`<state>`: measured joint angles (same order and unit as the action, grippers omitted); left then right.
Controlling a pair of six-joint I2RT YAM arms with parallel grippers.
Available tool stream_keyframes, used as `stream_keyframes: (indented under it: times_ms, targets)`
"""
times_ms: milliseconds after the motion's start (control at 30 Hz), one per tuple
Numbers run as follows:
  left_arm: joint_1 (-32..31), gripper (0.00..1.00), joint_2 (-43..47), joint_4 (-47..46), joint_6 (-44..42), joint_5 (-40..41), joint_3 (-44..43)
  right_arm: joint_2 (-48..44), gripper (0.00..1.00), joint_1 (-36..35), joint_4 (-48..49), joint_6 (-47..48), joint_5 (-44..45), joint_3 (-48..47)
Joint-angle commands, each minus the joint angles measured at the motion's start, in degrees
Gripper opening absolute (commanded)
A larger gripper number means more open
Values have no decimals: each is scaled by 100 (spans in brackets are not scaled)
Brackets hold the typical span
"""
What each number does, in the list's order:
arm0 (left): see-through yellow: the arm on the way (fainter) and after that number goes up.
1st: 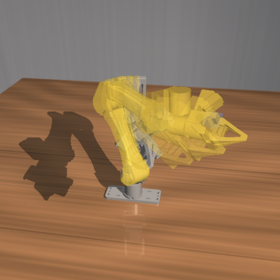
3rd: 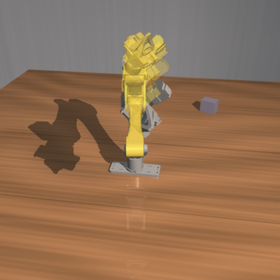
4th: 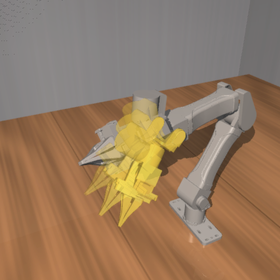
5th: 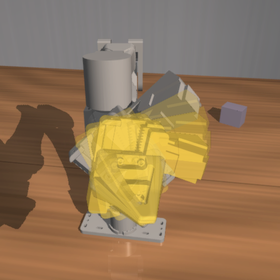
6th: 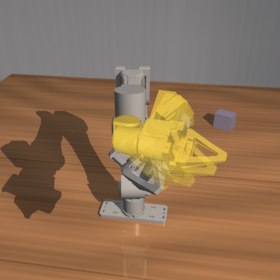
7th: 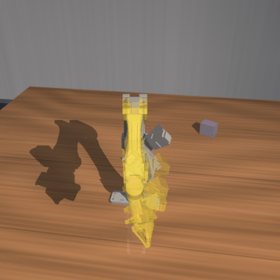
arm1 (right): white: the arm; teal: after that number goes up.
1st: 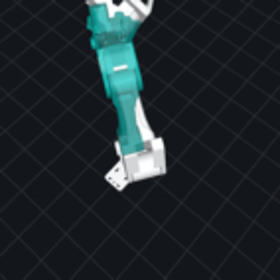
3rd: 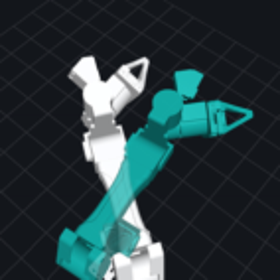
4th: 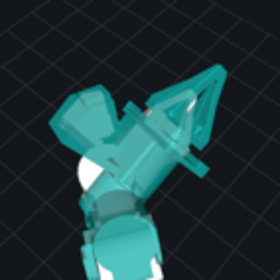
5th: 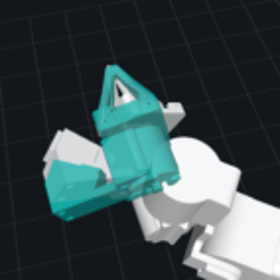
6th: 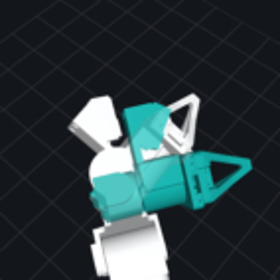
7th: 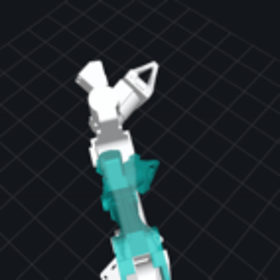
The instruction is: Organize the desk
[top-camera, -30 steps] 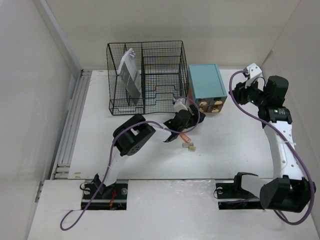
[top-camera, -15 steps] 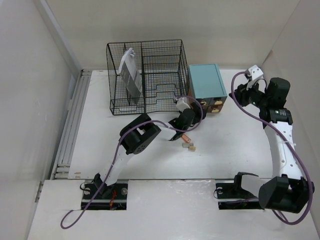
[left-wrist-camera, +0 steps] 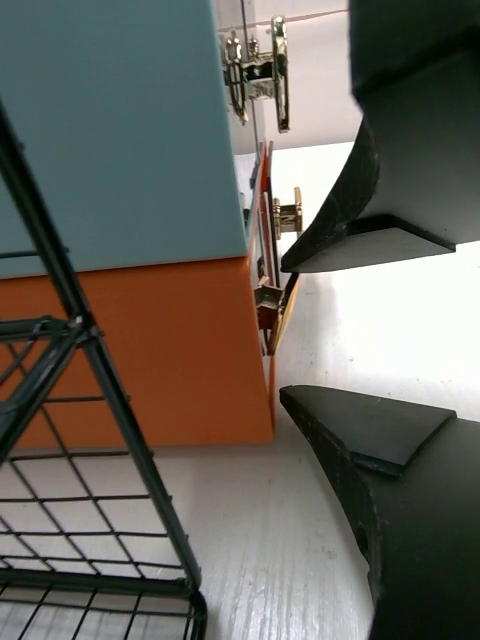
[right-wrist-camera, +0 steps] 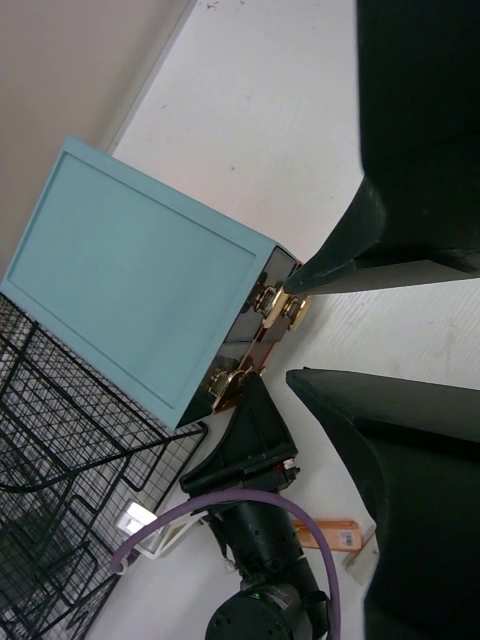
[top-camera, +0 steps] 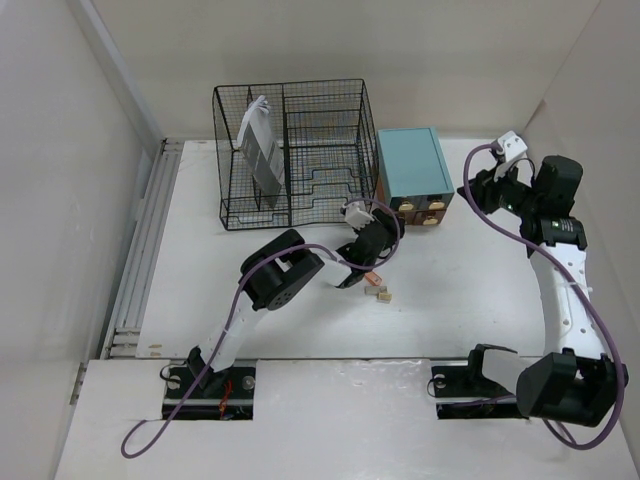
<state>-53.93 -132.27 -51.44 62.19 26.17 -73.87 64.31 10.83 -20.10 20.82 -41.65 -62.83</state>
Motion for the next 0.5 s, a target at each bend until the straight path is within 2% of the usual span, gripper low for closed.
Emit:
stream_keyframes:
  times_ms: [0, 100, 200, 267, 400, 467]
  targets:
    - [49, 45, 175, -225, 12, 424, 21, -138, 41, 51, 129, 63, -256, 51]
    - [49, 45, 175, -340, 12, 424, 82, -138, 41, 51, 129, 115, -256, 51]
    - [49, 37, 123, -524, 12, 424, 83, -138, 41, 51, 129, 115, -309, 51]
    - [49, 26, 122, -577, 12, 371, 136, -86, 41, 51, 129, 115, -309, 51]
    - [49, 16, 122, -630, 12, 309, 136, -86, 41, 51, 129, 115, -309, 51]
    - [49, 16, 122, -692, 12, 257, 197, -86, 41, 51, 129, 115, -309, 51]
